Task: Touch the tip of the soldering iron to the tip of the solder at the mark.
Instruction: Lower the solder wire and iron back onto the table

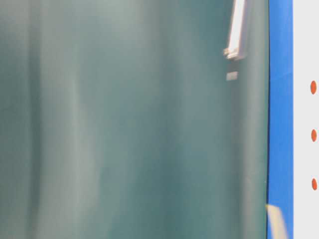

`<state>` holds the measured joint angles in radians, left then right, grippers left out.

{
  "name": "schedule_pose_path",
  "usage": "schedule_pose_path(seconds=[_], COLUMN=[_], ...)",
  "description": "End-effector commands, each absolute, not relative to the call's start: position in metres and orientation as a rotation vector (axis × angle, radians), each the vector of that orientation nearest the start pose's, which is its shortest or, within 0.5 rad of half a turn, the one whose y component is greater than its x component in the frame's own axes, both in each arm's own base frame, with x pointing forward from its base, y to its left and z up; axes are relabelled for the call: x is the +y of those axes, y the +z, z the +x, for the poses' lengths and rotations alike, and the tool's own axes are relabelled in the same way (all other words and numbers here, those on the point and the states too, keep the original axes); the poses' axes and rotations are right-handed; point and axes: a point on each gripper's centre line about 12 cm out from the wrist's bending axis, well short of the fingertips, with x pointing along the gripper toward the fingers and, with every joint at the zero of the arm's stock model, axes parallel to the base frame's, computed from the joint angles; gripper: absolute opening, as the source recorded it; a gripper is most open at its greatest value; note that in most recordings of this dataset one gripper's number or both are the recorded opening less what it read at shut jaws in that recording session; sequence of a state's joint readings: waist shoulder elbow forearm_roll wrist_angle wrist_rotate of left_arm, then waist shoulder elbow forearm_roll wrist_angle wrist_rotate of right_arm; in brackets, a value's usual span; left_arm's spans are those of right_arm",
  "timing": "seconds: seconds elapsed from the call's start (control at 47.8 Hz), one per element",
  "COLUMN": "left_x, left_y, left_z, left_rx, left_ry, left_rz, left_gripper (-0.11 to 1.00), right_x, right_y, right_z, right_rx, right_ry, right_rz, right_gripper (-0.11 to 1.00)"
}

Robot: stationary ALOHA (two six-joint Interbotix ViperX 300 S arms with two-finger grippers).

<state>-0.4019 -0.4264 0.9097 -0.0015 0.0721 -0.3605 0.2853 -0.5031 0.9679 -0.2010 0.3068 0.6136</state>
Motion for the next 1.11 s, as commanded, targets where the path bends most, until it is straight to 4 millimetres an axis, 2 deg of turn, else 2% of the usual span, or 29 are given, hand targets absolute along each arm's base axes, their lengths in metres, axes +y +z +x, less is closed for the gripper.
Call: schedule_pose_path(seconds=[0.0,0.272,0.44,0.607,0.795,0.858,0.942,1.005,1.089], left_x=[-0.131,-0.148,-0.151,-0.15,-0.15,-0.15,-0.15,-0.15,-0.15], left_y=[0.213,0.146,0.119,0.111,0.111,0.111,0.112,0.112,0.118], left_z=[0.276,0.29,0.294,0.292,0.291,0.292,0.292,0.291,0.291], left_rx=[0.585,0.666,0.717,0.736,0.736,0.735,0.741,0.751,0.755], left_ry=[-0.334,-0.345,-0.339,-0.34,-0.35,-0.349,-0.346,-0.347,-0.346], left_rz=[-0.234,-0.199,-0.169,-0.147,-0.122,-0.124,-0.126,-0.118,-0.111], left_gripper=[0.03,0.03,0.03,0.03,0.04,0.14,0.41,0.6,0.82], right_x=[0.083,0.12,0.135,0.141,0.141,0.142,0.141,0.141,0.143], right_y=[0.198,0.142,0.114,0.097,0.092,0.091,0.092,0.093,0.101], right_z=[0.262,0.284,0.298,0.303,0.301,0.3,0.301,0.302,0.305], right_rx=[0.785,0.86,0.877,0.914,0.933,0.937,0.943,0.944,0.926], right_ry=[0.102,0.187,0.22,0.22,0.208,0.203,0.195,0.194,0.2], right_rz=[0.259,0.247,0.246,0.233,0.244,0.252,0.256,0.255,0.257], right_gripper=[0.06,0.06,0.06,0.06,0.06,0.07,0.09,0.19,0.41])
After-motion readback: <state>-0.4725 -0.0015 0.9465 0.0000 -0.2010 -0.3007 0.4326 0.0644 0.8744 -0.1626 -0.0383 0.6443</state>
